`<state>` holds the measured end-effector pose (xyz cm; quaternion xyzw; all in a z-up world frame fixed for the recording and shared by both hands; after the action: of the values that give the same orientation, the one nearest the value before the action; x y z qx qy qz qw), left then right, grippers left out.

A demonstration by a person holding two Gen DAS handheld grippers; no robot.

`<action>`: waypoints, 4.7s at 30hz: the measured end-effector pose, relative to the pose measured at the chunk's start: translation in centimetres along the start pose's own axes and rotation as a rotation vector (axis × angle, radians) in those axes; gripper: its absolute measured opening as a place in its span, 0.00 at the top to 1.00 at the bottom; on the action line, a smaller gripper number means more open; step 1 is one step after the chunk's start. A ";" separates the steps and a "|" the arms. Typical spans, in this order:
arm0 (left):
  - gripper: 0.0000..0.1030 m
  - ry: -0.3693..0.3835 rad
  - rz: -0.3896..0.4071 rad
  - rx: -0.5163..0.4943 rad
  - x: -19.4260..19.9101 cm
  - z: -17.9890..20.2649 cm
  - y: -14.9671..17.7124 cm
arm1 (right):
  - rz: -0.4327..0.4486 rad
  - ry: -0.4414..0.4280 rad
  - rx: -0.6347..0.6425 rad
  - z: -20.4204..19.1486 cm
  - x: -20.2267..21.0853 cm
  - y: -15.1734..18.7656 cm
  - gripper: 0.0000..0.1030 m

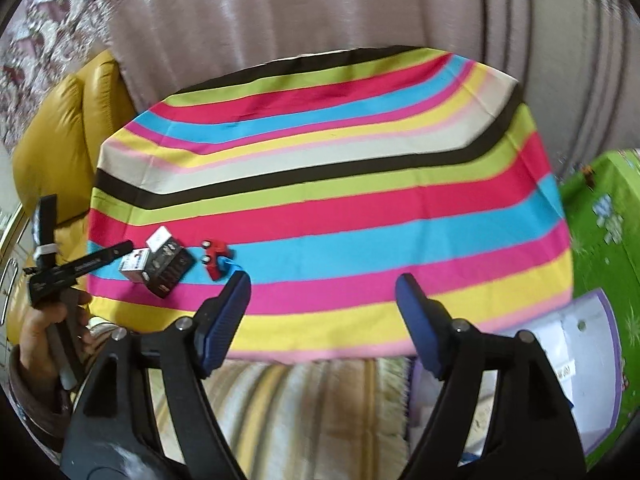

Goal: Organize rigid objects
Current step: 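Grasp the red-printed white medicine box with the left gripper, then grasp the red toy car with the right gripper while the left gripper holds the medicine box, then carry the medicine box and red car into the cardboard box and open both grippers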

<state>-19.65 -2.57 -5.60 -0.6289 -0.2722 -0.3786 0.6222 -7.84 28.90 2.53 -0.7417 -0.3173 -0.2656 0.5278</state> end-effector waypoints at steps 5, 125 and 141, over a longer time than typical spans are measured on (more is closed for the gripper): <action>0.18 -0.024 -0.029 0.003 -1.1 -0.8 0.3 | -0.011 -0.010 0.085 -4.1 -1.8 -0.2 0.18; 0.31 0.314 0.001 -0.430 5.5 24.8 4.3 | -0.013 0.002 -0.057 6.0 0.4 4.3 0.65; 0.31 0.494 -0.118 -0.735 5.7 37.6 8.2 | -0.087 0.318 -0.281 24.2 4.3 10.0 0.65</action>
<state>-4.53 33.27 -3.38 -0.6822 0.0020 -0.6238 0.3813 3.97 50.31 -7.79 -0.7423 -0.2216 -0.4435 0.4508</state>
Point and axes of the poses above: each gripper's, at about its wrist camera, not at the fingertips, and x roughly against the way its jaws point, z to its right, y to its underside, the point moved 7 cm from there along -x, roughly the way its jaws point, and after that the axes turned 14 degrees about -x, right-handed, at the moved point
